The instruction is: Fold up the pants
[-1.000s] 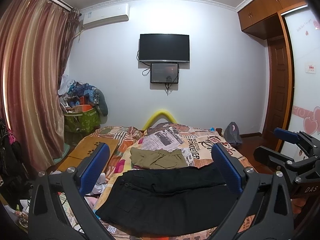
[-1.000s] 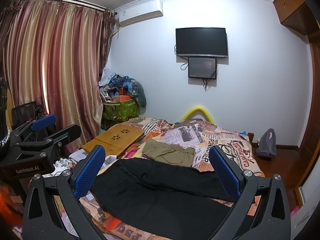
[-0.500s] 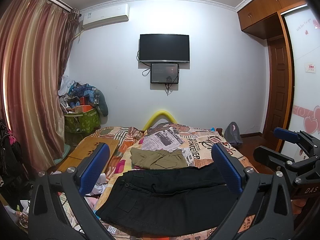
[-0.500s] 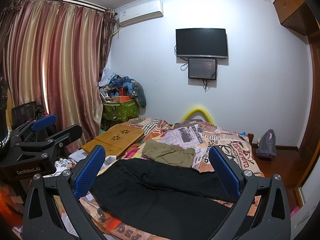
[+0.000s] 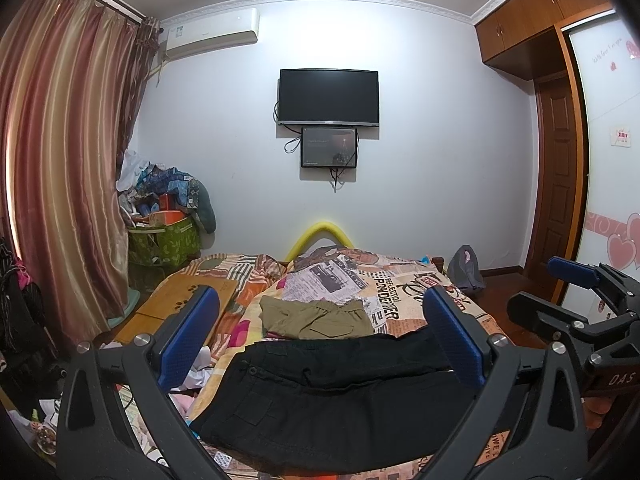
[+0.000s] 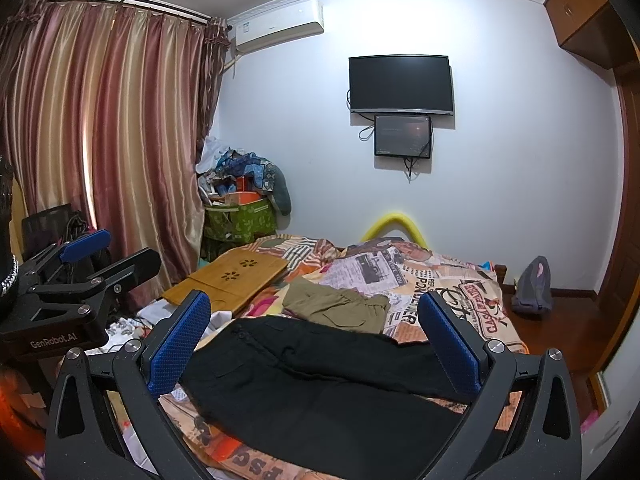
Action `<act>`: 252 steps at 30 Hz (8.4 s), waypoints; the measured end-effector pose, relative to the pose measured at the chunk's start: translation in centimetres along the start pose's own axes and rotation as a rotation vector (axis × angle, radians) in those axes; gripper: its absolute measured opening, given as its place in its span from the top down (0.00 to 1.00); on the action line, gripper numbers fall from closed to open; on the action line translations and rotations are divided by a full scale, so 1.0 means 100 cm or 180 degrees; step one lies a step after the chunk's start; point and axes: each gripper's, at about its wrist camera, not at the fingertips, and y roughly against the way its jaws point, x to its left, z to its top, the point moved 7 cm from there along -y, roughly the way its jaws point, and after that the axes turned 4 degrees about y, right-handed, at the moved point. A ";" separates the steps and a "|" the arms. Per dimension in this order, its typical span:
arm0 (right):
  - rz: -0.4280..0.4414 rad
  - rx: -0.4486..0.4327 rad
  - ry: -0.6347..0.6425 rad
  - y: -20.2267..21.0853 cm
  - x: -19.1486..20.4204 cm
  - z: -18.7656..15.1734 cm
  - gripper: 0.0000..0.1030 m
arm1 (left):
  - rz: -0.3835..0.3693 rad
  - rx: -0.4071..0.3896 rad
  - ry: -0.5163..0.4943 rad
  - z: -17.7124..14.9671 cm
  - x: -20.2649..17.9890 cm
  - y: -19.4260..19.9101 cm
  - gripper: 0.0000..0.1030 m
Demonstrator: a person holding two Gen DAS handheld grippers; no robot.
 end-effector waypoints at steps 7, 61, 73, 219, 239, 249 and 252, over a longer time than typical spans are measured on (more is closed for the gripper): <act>0.0005 0.0005 -0.0008 -0.001 -0.002 -0.001 0.00 | -0.0007 0.0004 0.0009 0.001 -0.001 0.000 0.00; -0.0378 0.1701 -0.0018 -0.234 -0.192 -0.157 0.08 | 0.0458 0.2543 0.0073 -0.195 0.186 -0.439 0.13; -0.0118 0.2051 0.0012 -0.306 -0.212 -0.189 0.09 | 0.0370 0.3284 0.0462 -0.244 0.212 -0.513 0.13; 0.0311 0.2432 -0.0213 -0.222 -0.101 -0.216 0.63 | -0.0437 0.2296 -0.0166 -0.218 0.050 -0.298 0.57; 0.0059 0.1753 -0.0278 -0.155 -0.147 -0.166 0.94 | -0.0537 0.2256 -0.0388 -0.210 0.010 -0.288 0.51; -0.0483 0.1385 -0.0693 -0.046 -0.213 -0.162 0.95 | -0.0779 0.2219 -0.0531 -0.200 -0.047 -0.265 0.44; -0.0589 0.1399 -0.0881 -0.020 -0.227 -0.180 0.95 | -0.0847 0.2257 -0.0588 -0.205 -0.065 -0.260 0.44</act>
